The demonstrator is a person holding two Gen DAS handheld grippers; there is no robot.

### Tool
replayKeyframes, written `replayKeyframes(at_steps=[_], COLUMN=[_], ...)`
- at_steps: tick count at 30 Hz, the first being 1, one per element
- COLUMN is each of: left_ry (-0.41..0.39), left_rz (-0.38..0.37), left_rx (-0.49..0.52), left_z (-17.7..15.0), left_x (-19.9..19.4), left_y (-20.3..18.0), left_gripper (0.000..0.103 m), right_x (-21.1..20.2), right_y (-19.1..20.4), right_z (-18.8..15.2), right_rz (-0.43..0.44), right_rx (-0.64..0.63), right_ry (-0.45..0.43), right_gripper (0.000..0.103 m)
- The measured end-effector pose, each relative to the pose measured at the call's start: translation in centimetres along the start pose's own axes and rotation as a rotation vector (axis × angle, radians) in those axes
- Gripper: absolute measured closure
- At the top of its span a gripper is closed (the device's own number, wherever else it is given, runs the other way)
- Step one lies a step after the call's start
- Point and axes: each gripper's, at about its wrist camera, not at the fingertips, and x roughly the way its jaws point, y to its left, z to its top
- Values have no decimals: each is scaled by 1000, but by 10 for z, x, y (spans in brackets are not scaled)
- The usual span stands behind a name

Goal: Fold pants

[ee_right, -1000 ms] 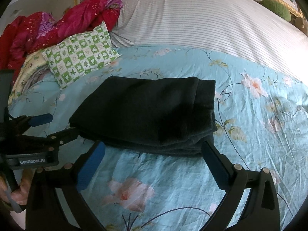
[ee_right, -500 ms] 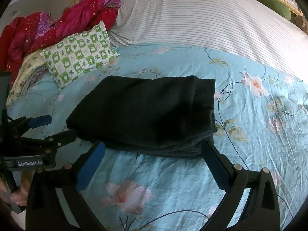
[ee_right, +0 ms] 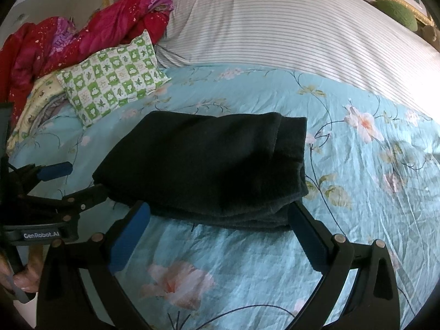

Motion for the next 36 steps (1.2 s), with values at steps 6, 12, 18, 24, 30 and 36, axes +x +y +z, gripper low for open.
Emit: replayKeyframes(at_steps=[6, 12, 18, 24, 30, 36], left_ry=[0, 1, 6, 6, 6, 9], left_rz=[-1, -7, -12, -12, -15, -14], left_rx=[0, 2, 2, 2, 1, 0], left_z=[2, 3, 4, 4, 3, 2], left_x=[2, 4, 7, 7, 5, 5], left_y=[1, 2, 2, 1, 1, 0], left_gripper=[7, 7, 7, 7, 7, 7], right_x=[3, 4, 5, 5, 5, 5], right_y=[-2, -5, -6, -6, -6, -5], right_z=[2, 3, 3, 3, 3, 3], right_rz=[0, 0, -1, -1, 1, -2], right_rx=[5, 9, 8, 8, 7, 7], right_ry=[2, 4, 4, 5, 4, 4], right_gripper=[3, 3, 3, 3, 3, 3])
